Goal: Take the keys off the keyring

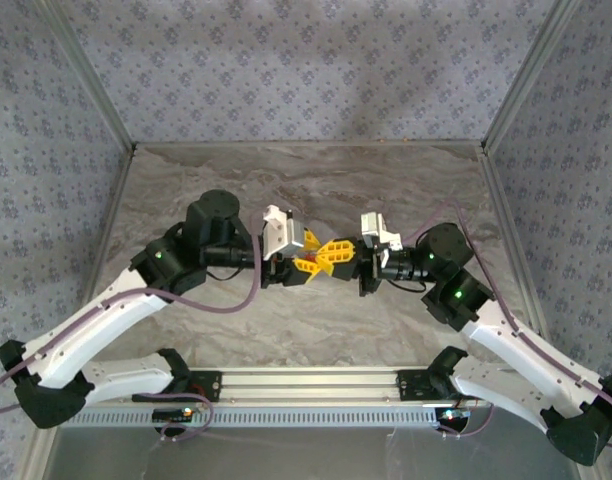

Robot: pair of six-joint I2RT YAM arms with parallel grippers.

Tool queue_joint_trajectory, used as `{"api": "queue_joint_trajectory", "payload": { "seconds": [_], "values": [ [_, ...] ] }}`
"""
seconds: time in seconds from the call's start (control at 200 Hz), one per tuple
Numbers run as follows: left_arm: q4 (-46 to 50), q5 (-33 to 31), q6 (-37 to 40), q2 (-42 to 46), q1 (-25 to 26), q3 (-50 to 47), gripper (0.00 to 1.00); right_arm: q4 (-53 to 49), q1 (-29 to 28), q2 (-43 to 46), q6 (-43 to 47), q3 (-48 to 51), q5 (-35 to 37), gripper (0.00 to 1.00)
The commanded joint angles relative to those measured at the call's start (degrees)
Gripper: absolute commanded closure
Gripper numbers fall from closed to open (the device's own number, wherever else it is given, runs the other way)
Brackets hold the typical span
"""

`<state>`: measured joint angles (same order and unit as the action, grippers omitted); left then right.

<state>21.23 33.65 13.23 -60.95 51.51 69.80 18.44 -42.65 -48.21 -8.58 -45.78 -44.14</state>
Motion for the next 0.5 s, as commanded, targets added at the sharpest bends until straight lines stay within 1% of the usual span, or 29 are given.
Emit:
{"api": "queue_joint_trajectory", "payload": {
  "seconds": [0.0, 0.1, 0.34, 0.4, 0.495],
  "values": [
    [-4.46, 0.83, -0.47, 3.38, 0.19, -1.65, 0.56, 4.06, -0.33, 1.17, -1.97, 0.58, 0.57, 1.00],
    [-4.71, 0.80, -0.71, 3.99, 0.16, -2.17, 0.60, 4.48, -0.50, 1.05, -2.31, 0.51, 0.29, 1.00],
    [-6.73, 2.90, -1.63, 2.00, 0.11, -1.43, 0.61, 4.10, -1.68, 1.35, -2.14, 0.53, 0.37, 1.00],
    [-7.10, 3.08, -1.71, 1.76, 0.18, -1.31, 0.65, 4.06, -1.90, 1.68, -2.15, 0.82, 0.69, 1.00],
    [-7.09, 3.59, -1.72, 1.45, 0.14, -1.32, 0.77, 4.06, -1.99, 2.08, -1.89, 1.00, 0.94, 1.00]
  ]
}}
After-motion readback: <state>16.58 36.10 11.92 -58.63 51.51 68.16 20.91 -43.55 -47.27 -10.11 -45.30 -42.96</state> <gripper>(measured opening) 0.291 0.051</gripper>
